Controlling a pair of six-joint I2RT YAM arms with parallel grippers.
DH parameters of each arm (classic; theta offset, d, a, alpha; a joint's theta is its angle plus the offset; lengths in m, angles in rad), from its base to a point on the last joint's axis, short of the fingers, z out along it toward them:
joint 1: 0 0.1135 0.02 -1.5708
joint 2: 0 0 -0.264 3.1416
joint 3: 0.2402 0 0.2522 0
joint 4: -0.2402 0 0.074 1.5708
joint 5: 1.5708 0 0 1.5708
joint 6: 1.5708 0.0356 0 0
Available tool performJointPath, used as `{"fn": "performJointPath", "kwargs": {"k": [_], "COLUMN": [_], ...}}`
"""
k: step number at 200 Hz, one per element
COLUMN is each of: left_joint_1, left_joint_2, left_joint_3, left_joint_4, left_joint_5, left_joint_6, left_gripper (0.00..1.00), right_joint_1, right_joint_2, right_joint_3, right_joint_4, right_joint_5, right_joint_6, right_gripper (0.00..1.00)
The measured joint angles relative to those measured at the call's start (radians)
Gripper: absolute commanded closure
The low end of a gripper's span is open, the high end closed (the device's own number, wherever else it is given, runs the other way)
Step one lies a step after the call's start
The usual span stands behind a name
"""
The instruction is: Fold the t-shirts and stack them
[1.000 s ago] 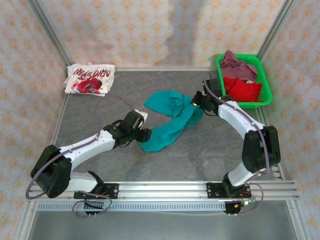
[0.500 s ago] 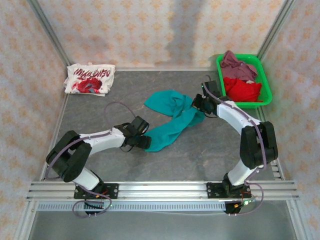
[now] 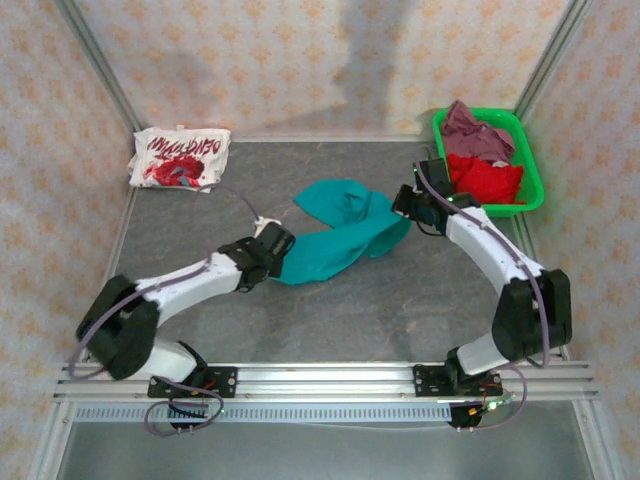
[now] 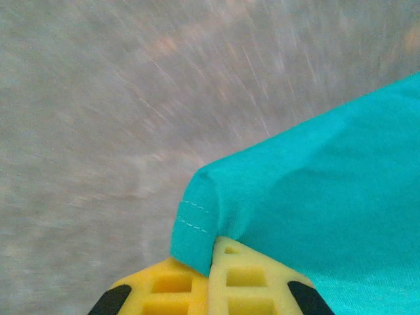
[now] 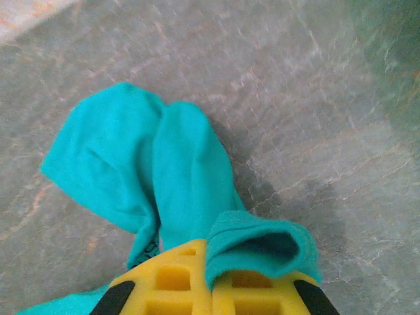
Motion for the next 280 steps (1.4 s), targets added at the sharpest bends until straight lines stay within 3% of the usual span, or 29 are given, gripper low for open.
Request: {"fn": "performJointPath", "kwargs": {"k": [34,67,104,147,187,241,254,280], "left_joint_1": [0.014,0.018,0.020,0.020,0.019,0.026,0.067,0.230], "left_joint_2": [-0.295,-0.451,-0.509,-0.558,-0.562,-0.390,-0.292,-0.041], "left_joint_3": [0.061,0.192,0.364,0.516,0.610,0.836,0.935,1.106], "left_joint_4": [-0.007,0.005,-0.016,-0.093,-0.137,-0.180,-0.186,-0.179], "left_joint_5": [-0.137,-0.145,-0.060,0.128,0.192,0.106,0.100,0.170], "left_joint_6": [0.072,0.205,0.341,0.377,0.380,0.472,0.502,0.500], "left_gripper": [1.00,1.00,1.00,1.00,1.00,1.00,1.00,1.00], "right_joint_1": [0.000,0.014,0.067,0.109,0.113,0.114,0.113,0.074], "right_joint_2": [-0.126,-0.230,-0.342,-0.479,-0.497,-0.334,-0.267,-0.124], "right_joint_3": [0.085,0.210,0.363,0.467,0.582,0.667,0.671,0.638], "right_joint_4": [-0.061,-0.129,-0.213,-0.267,-0.295,-0.297,-0.292,-0.246], "right_joint_5": [0.005,0.005,0.018,0.015,0.033,0.132,0.174,0.211], "right_joint_6": [-0.070,-0.129,-0.188,-0.203,-0.204,-0.190,-0.170,-0.103], "right_gripper": [1.00,1.00,1.00,1.00,1.00,1.00,1.00,1.00]}}
